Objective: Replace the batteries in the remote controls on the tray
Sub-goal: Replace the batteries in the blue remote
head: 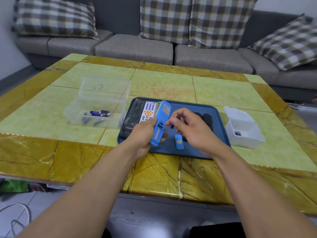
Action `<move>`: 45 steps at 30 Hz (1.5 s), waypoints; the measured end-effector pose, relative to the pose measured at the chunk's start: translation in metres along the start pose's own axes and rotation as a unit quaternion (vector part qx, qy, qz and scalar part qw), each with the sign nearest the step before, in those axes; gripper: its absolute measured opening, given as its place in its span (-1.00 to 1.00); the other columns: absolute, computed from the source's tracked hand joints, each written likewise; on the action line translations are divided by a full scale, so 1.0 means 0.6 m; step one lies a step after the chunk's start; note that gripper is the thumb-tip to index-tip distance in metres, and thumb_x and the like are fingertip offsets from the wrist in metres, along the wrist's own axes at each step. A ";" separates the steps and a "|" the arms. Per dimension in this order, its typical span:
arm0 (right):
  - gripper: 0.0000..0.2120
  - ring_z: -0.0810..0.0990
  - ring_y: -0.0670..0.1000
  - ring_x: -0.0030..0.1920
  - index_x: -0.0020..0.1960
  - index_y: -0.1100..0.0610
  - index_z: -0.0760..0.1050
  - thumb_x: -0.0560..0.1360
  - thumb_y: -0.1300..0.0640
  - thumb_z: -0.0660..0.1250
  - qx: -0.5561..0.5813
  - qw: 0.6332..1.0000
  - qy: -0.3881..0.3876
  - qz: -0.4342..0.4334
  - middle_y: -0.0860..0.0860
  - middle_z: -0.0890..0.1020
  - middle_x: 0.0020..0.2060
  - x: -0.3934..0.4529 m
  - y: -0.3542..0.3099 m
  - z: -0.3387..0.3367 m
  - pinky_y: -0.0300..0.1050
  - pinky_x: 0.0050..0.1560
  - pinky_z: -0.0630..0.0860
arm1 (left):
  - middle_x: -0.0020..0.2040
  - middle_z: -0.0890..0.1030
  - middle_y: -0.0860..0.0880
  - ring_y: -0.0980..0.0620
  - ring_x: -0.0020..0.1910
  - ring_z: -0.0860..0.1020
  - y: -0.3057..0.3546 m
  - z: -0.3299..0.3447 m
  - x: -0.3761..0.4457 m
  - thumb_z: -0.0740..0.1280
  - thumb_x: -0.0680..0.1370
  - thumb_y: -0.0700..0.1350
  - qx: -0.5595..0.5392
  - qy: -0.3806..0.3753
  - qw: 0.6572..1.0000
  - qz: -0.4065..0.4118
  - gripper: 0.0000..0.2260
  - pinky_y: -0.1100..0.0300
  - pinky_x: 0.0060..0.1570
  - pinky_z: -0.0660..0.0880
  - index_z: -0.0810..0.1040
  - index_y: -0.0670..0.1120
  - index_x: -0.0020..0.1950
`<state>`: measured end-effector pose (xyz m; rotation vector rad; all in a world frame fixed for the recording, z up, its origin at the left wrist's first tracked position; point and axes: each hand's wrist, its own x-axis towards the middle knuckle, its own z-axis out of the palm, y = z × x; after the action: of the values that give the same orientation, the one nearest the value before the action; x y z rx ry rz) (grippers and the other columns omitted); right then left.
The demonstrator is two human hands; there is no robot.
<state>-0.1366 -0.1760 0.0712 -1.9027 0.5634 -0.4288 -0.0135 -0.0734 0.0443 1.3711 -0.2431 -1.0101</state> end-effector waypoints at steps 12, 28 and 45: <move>-0.85 0.55 0.03 -0.38 0.14 0.15 0.52 0.59 0.28 0.29 0.043 0.965 0.178 0.189 0.11 0.65 -0.21 -0.012 0.031 -0.179 -0.14 -0.36 0.44 | 0.15 0.66 -0.15 -0.03 -0.08 0.68 -0.006 0.066 0.019 0.08 0.74 0.01 -0.021 -0.012 0.999 0.036 -0.67 0.19 -0.26 0.63 0.49 -0.11 0.36; -0.84 0.51 0.07 -0.18 0.02 0.17 0.44 0.51 0.16 0.37 -0.559 0.756 0.046 0.338 0.06 0.48 -0.13 0.031 0.118 -0.281 -0.14 -0.27 0.40 | 0.13 0.68 -0.10 -0.05 0.01 0.68 -0.018 0.117 0.032 0.11 0.73 0.01 -0.013 -0.039 0.998 0.049 -0.63 0.10 -0.08 0.59 0.47 -0.11 0.46; -0.94 0.66 0.12 -0.29 -0.15 0.22 0.51 0.49 0.31 0.30 -0.455 0.826 0.121 0.310 0.13 0.60 -0.26 0.034 0.069 -0.291 -0.06 -0.26 0.65 | 0.07 0.70 -0.11 -0.10 0.02 0.68 -0.011 0.101 0.038 0.09 0.74 0.02 -0.029 -0.020 0.999 0.028 -0.68 0.01 0.03 0.62 0.51 -0.07 0.35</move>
<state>-0.2208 -0.3329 0.0998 -2.3730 1.7338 0.0769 -0.0443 -0.1309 0.0446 1.2861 -0.2783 -0.9922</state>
